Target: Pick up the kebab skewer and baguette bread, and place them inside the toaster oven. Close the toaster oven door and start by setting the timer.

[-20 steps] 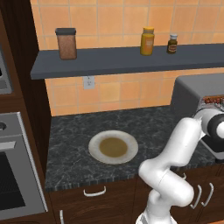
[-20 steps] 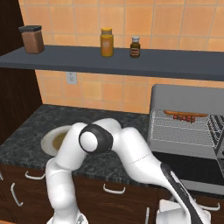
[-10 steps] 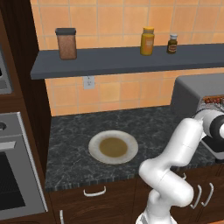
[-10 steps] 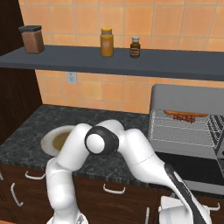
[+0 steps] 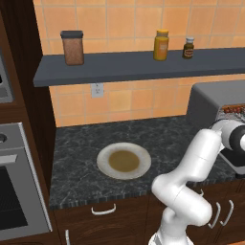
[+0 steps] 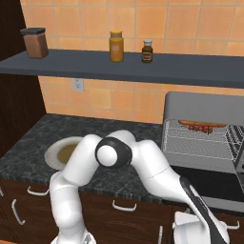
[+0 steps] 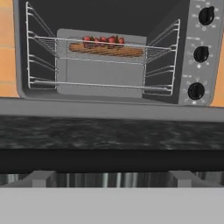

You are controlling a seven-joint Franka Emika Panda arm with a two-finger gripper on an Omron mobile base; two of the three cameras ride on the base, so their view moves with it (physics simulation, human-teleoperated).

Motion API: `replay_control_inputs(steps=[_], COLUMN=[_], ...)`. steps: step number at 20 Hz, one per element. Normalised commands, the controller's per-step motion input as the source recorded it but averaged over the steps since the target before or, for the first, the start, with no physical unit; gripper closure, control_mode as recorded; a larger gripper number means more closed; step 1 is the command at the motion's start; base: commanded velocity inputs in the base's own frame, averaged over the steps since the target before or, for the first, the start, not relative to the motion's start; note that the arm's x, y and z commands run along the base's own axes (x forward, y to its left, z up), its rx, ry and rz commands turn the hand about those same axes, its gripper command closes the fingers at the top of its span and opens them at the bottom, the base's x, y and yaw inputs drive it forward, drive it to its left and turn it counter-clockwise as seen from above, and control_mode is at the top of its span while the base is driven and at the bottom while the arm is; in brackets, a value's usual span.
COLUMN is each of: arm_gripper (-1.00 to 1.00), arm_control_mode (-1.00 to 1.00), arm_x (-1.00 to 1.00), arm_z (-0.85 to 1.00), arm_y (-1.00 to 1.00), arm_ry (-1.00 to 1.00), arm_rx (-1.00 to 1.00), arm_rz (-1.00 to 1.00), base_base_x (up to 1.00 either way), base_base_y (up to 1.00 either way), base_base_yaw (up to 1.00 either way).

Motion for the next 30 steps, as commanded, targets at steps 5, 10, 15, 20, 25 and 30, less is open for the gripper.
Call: replay_control_inputs(steps=[5,10,15,20,25,30], arm_gripper=[-1.0,-1.0,-1.0,-1.0,-1.0,-1.0], arm_control_mode=[-1.0,-1.0,-1.0,-1.0,-1.0,-1.0], arm_x=[0.12,0.15,-0.39,0.11,0.05,0.32], arm_z=[0.25,0.43,-0.29,-0.04,-0.28,-0.07], arm_y=[0.0,0.0,0.0,0.0,0.01,0.0], arm_ry=[-0.06,-0.06,0.02,0.0,0.04,0.0], arm_rx=[0.01,0.01,0.0,0.0,0.0,0.0], arm_rz=[0.0,0.0,0.0,0.0,0.0,0.0], base_base_x=[0.0,0.0,0.0,0.0,0.0,0.0], base_base_y=[0.0,0.0,0.0,0.0,0.0,0.0], base_base_yaw=[0.0,0.0,0.0,0.0,0.0,0.0])
